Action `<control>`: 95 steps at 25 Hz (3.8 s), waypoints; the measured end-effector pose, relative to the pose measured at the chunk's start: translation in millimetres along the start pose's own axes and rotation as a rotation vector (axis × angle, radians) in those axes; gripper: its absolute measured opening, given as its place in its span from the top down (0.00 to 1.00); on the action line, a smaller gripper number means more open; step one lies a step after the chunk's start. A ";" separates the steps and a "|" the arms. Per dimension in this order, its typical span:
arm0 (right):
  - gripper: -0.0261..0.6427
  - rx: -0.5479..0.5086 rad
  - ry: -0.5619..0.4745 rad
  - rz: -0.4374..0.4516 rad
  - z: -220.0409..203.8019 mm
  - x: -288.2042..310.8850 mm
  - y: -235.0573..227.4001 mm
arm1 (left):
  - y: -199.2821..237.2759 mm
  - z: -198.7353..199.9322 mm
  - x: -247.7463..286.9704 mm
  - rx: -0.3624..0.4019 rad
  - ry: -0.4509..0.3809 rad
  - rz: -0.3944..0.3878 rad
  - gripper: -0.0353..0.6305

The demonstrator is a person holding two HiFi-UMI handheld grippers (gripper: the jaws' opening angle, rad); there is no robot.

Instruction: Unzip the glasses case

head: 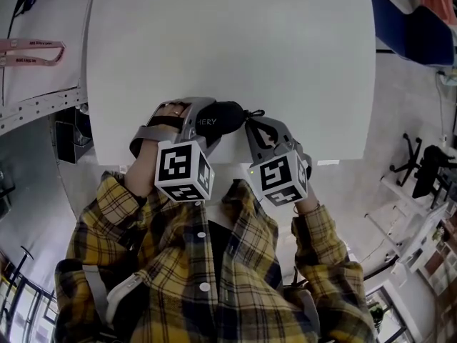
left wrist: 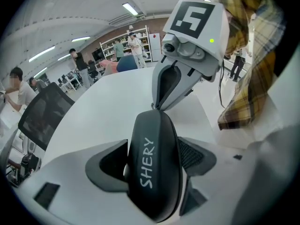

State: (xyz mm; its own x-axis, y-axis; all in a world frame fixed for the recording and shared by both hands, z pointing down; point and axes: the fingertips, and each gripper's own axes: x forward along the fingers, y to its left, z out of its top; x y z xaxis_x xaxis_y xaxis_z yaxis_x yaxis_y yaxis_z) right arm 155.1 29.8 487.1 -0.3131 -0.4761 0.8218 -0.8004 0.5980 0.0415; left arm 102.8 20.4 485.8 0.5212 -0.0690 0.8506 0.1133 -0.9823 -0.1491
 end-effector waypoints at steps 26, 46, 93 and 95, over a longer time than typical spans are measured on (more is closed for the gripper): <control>0.96 -0.661 0.123 -0.008 34.1 34.3 -29.6 | 9.6 -0.3 0.6 -0.003 -0.046 0.048 0.46; 0.87 0.088 -0.242 -0.005 109.8 -84.5 -42.6 | 43.3 48.4 -115.4 -0.409 -0.399 0.064 0.46; 0.96 0.223 -0.772 -0.020 253.0 -225.9 14.8 | 83.3 119.4 -312.2 -0.717 -0.933 0.346 0.94; 0.96 0.228 -0.768 -0.021 252.6 -224.1 14.1 | 85.6 118.0 -309.5 -0.723 -0.931 0.353 0.94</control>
State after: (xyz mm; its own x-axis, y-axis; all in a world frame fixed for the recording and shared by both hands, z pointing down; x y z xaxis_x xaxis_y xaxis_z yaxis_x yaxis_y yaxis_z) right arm 84.9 -17.9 159.9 -0.4952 -0.8461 0.1973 -0.8686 0.4774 -0.1326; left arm 51.0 -21.8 150.3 0.8664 -0.4906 0.0924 -0.4962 -0.8259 0.2677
